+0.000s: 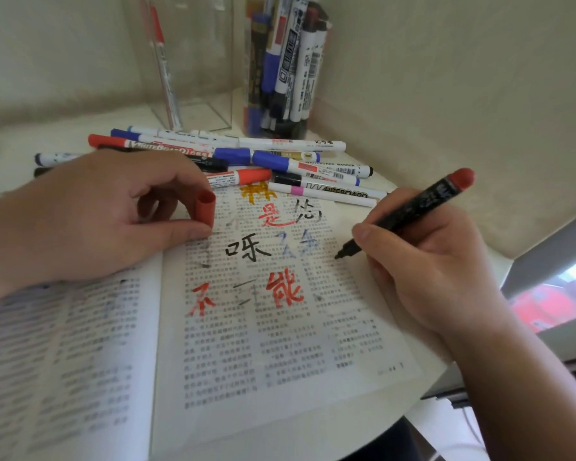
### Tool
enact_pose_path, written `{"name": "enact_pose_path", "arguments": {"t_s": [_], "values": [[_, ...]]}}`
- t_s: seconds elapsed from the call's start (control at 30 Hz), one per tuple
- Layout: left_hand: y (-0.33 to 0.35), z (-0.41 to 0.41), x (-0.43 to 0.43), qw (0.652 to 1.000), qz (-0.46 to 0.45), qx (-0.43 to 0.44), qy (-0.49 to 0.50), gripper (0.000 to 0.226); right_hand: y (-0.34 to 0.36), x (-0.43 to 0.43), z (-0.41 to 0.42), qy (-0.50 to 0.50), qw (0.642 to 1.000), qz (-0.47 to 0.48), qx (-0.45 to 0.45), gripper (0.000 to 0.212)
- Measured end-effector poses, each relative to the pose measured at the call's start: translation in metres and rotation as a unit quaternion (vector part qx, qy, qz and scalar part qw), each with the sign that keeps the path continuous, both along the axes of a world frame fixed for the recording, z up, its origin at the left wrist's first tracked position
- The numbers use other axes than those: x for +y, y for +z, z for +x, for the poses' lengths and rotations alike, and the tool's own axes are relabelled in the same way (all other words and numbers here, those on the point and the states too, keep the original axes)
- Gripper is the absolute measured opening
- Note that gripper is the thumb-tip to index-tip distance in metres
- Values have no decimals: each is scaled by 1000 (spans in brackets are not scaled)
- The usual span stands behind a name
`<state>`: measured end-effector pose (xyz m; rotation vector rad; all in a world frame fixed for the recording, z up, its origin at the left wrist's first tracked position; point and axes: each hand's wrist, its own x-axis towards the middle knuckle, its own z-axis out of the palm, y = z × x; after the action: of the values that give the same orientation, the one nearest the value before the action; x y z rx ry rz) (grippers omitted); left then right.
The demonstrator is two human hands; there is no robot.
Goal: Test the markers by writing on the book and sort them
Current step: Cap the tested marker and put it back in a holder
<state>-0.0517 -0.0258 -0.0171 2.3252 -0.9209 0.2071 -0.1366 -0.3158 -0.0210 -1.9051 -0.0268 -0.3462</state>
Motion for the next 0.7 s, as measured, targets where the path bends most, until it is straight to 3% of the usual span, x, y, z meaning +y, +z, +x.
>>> {"name": "enact_pose_path", "arguments": {"t_s": [0.13,0.23,0.43,0.6,0.7], "values": [[2,-2,-1,1000,2,-7,-7,31,1,2,-1,11,998,-60,20,8],[3,-2,-1,1000,4,-9,-9,31,3,2,-3,38,997,-56,25,8],[3,-2,1,1000,5,-7,-10,33,0,2,2,-26,997,-65,17,11],[3,-2,1,1000,0,-4,-14,31,3,-2,0,46,998,-41,31,10],[2,-2,0,1000,-1,-6,-11,32,2,-3,2,30,998,-52,20,12]]}}
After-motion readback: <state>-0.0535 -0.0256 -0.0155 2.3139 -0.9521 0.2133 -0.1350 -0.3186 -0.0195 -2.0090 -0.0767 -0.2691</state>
